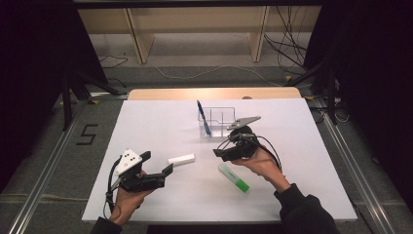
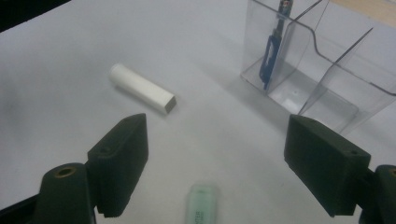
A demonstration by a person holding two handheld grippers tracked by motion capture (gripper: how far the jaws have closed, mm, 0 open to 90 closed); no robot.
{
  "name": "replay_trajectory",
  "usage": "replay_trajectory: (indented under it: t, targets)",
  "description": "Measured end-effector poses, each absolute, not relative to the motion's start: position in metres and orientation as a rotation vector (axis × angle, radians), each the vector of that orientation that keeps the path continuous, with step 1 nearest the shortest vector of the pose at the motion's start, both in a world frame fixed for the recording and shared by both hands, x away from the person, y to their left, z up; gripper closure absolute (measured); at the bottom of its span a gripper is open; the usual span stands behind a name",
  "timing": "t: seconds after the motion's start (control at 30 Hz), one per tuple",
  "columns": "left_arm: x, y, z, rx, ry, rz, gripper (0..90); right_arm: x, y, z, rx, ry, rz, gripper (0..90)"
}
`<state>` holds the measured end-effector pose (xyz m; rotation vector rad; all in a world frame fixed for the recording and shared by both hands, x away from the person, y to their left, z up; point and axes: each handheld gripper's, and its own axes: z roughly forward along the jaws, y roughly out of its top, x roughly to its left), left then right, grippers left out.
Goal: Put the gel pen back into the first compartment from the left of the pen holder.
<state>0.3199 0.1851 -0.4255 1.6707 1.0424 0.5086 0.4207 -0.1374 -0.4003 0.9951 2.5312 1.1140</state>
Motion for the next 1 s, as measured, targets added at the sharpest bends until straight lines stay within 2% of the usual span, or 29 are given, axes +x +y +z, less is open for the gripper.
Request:
replay_trajectory:
  t: [1.0]
  targets:
    - [0.32,0.185,-0.425,1.674,1.06,0.507,6.2,0.399,-0.147,-0.418,0.965,2.673,0.894,20.4]
